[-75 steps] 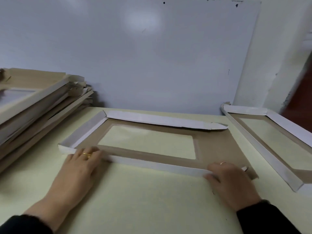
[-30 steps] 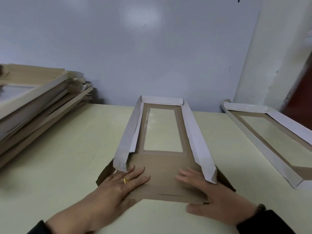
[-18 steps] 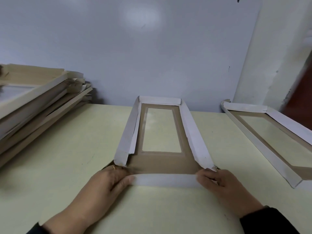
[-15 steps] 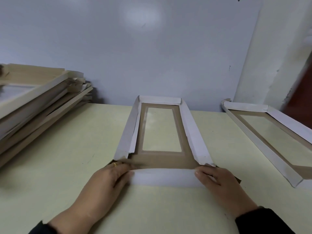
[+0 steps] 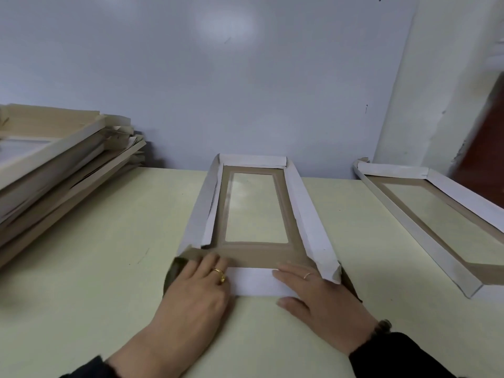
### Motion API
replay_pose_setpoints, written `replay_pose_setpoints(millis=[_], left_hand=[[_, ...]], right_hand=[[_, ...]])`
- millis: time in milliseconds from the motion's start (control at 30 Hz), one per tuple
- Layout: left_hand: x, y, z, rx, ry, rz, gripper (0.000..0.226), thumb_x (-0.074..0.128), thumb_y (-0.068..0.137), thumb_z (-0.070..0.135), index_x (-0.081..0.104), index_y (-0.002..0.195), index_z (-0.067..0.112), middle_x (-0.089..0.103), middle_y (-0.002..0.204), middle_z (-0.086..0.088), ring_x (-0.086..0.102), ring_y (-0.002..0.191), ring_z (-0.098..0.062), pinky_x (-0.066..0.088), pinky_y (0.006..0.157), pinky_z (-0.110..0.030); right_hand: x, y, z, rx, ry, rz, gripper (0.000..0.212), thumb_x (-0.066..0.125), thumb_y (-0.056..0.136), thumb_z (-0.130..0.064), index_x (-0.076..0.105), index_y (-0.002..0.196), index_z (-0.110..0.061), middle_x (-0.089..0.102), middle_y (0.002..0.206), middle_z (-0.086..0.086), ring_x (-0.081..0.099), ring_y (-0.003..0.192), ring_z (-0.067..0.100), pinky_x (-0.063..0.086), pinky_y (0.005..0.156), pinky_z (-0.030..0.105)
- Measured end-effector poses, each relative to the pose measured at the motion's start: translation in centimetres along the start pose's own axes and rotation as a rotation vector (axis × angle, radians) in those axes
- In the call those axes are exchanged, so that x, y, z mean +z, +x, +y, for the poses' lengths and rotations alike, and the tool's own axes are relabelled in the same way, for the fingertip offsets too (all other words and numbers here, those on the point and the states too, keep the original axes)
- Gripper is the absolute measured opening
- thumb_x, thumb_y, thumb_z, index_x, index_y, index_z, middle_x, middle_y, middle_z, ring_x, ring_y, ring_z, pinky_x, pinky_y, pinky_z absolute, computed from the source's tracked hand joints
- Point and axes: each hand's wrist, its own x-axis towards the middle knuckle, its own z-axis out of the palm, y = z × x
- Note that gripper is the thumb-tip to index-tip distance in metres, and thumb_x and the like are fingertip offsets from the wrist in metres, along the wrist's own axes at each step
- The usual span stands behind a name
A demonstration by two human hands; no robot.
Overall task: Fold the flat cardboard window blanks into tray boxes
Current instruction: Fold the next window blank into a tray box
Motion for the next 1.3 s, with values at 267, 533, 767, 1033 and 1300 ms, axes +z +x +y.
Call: replay_pose_setpoints(millis=[267,533,767,1033,1300], left_hand=[[1.8,3.3,-0.8,0.071,-0.469,-0.166,0.049,0.05,0.091,0.046,0.043,0.136,0.03,0.035,0.142,0.011,0.032,0.13,-0.004,0.021,0.105,-0.013],[2.3,0.7,-4.9,-0.086,-0.644,-0.096,0.037,0.061,0.085,0.04,0.057,0.121,0.035,0.04,0.12,0.023,0.035,0.112,0.016,0.026,0.094,-0.001],[1.8,0.6,-5.0,-0.172,-0.675,0.051,0.024,0.046,0.093,0.031,0.067,0.086,0.021,0.051,0.08,0.01,0.048,0.083,-0.002,0.038,0.069,-0.013],[2.1,2.1,-2.1,-0.259,-0.232,0.079,0.031,0.035,0.096,0.028,0.062,0.108,0.02,0.058,0.085,0.002,0.057,0.086,-0.019,0.045,0.083,-0.027],[3.8,3.4,-1.1,-0.355,-0.405,-0.21,0.057,0.022,0.096,0.053,0.008,0.147,0.031,0.005,0.153,0.016,-0.001,0.142,-0.007,0.023,0.11,-0.028]], right_hand=[[-0.3,0.8,0.5,-0.034,0.066,-0.006,0.046,0.051,0.089,-0.047,0.045,0.133,-0.036,0.035,0.138,-0.03,0.026,0.126,-0.014,0.027,0.099,0.007],[-1.0,0.2,2.5,0.062,0.141,0.02,0.044,0.069,0.071,-0.053,0.058,0.113,-0.044,0.035,0.11,-0.048,0.032,0.106,-0.027,0.023,0.082,-0.007],[-1.7,0.5,2.5,0.059,0.231,0.145,0.013,0.061,0.088,-0.017,0.069,0.078,-0.012,0.058,0.081,-0.006,0.055,0.077,0.006,0.042,0.074,0.021],[-0.8,1.8,2.7,0.147,0.176,0.318,0.018,0.054,0.092,-0.014,0.072,0.095,-0.011,0.068,0.082,0.001,0.057,0.081,0.016,0.042,0.076,0.026],[-0.2,3.1,1.7,0.164,-0.234,0.091,0.029,0.034,0.096,-0.01,0.05,0.116,-0.024,0.044,0.121,-0.007,0.05,0.112,0.014,0.046,0.086,0.028]])
